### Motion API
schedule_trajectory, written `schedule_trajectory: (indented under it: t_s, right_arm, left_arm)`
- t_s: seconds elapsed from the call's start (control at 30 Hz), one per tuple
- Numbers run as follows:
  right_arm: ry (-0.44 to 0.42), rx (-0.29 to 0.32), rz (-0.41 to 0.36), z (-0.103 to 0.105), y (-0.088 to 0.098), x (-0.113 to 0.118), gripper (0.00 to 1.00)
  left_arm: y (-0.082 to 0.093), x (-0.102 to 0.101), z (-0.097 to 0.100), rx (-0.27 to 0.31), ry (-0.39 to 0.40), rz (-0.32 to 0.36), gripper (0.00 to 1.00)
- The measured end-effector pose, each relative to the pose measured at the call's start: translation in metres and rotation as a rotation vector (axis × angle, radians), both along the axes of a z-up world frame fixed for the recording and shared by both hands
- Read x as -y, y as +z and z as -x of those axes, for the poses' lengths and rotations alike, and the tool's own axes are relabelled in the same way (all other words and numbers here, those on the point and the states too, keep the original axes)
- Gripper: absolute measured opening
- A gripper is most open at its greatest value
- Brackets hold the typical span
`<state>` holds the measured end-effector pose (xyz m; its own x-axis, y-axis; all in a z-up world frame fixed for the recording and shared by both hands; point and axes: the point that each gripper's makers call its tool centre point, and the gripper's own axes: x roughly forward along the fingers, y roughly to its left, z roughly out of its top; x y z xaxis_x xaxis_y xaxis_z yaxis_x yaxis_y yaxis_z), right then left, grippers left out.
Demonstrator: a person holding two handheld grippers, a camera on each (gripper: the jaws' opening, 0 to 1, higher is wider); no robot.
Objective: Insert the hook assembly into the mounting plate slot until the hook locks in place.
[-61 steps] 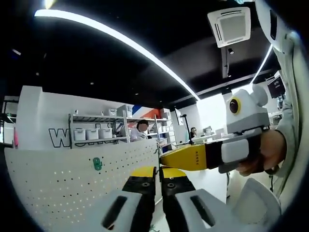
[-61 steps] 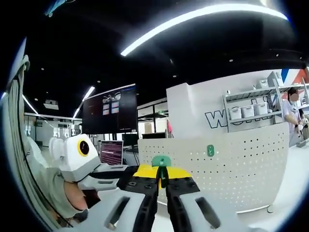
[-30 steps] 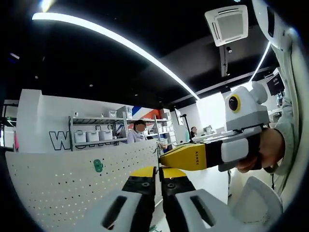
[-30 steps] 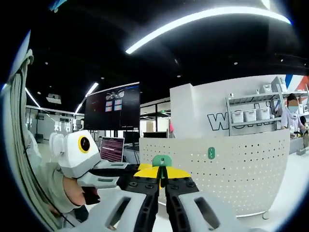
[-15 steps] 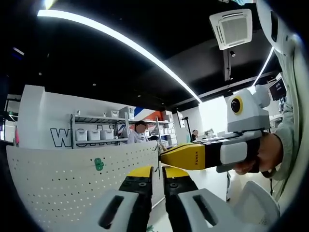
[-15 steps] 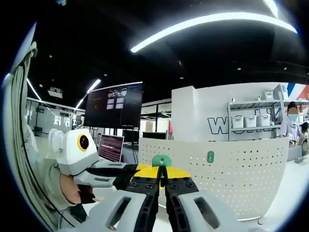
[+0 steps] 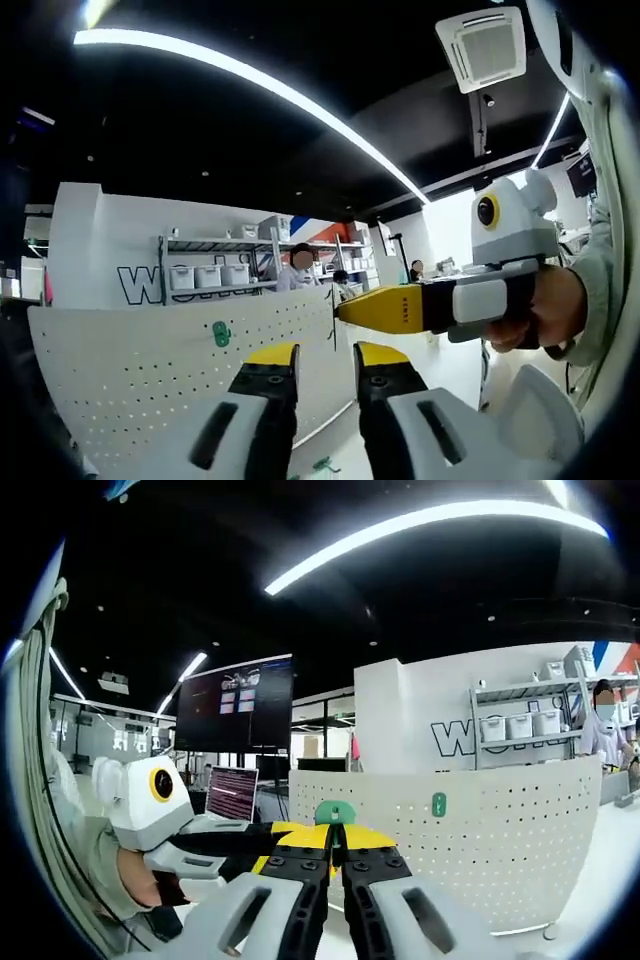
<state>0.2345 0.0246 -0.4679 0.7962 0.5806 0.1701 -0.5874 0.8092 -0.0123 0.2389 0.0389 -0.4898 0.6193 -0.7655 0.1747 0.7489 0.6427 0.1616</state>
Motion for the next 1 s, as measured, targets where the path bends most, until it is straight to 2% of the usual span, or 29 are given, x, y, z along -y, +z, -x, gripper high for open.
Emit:
schedule_trajectory:
  t_s: [0.07,0.43,1.0]
  right_arm:
    - [-0.005,0.013,0.017,-0.001,0.0,0.001,0.0]
    - [-0.039,0.008,0.005,-0.014,0.0,0.017,0.01]
    - [-0.155,-0.017,-0.028,-0.045,0.001,0.06,0.01]
  left_arm:
    - [-0.001,-0.002,-0.001,-0.002,0.007,-0.003,0.25]
    - [-0.011,-0.013,-0.004,-0.022,0.059,-0.036,0.32]
    - [-0.022,-0.023,-0.004,-0.055,0.081,-0.041,0.34]
